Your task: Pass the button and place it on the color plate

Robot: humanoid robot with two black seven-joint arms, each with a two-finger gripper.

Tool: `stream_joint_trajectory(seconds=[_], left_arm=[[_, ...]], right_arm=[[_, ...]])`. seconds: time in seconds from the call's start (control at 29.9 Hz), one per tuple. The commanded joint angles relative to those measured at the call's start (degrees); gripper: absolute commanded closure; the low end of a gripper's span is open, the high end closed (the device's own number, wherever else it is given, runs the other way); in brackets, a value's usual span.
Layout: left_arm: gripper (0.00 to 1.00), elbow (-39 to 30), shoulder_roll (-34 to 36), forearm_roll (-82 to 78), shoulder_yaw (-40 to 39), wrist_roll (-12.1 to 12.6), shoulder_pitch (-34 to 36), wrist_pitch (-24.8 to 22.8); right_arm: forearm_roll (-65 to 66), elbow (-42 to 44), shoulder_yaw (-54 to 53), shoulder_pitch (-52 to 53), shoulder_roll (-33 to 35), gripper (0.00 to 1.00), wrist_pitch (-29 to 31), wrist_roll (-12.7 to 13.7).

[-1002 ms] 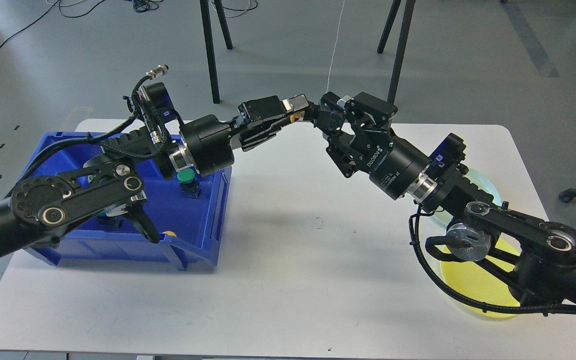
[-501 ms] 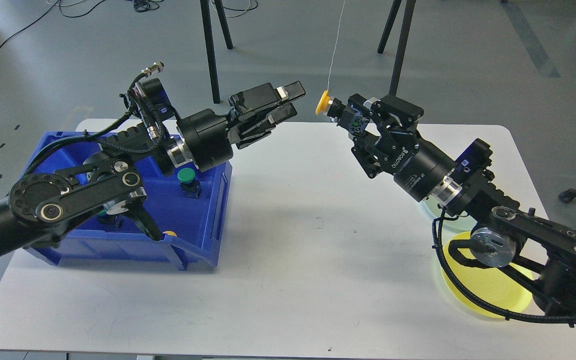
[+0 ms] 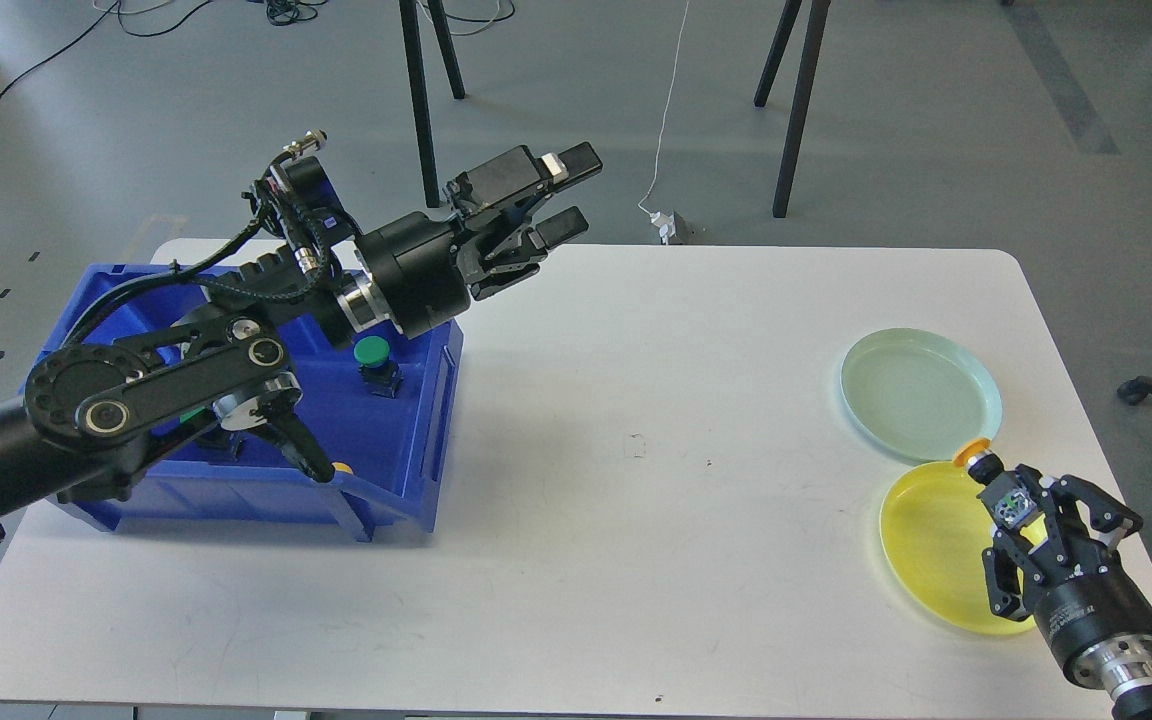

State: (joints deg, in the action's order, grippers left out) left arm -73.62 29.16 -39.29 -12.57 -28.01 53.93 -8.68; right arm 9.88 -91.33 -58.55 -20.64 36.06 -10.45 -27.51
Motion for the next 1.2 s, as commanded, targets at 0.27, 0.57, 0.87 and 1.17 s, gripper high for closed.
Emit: stream_joint_trajectory(seconds=[0.27,0.57,0.87,1.17], left_arm=[[0.07,-3.9,13.3,-7.1,1.8,0.0,2.0,-0.8],[0.08,-2.7,30.0,-31.8,15.6,0.0,12.9,-6.9],[0.08,11.0,32.4,-54.0,17.0,0.0,6.0,-5.3],[0.1,19.6,25.9,-56.0,17.6,0.0,2.0,-7.0]], right_arm=[[-5.7,2.0,0.1,-1.3,-4.0,0.42,-4.7,0.4],[-6.5,0.9,-0.2,-1.4,-4.2,0.01,-4.3,0.3],[-6.5,-5.9,-7.5,-1.7,-4.5,0.01,-0.4,-0.3],[-6.6,-7.7,-22.7,-1.0,-4.0,0.01,6.5,0.5]])
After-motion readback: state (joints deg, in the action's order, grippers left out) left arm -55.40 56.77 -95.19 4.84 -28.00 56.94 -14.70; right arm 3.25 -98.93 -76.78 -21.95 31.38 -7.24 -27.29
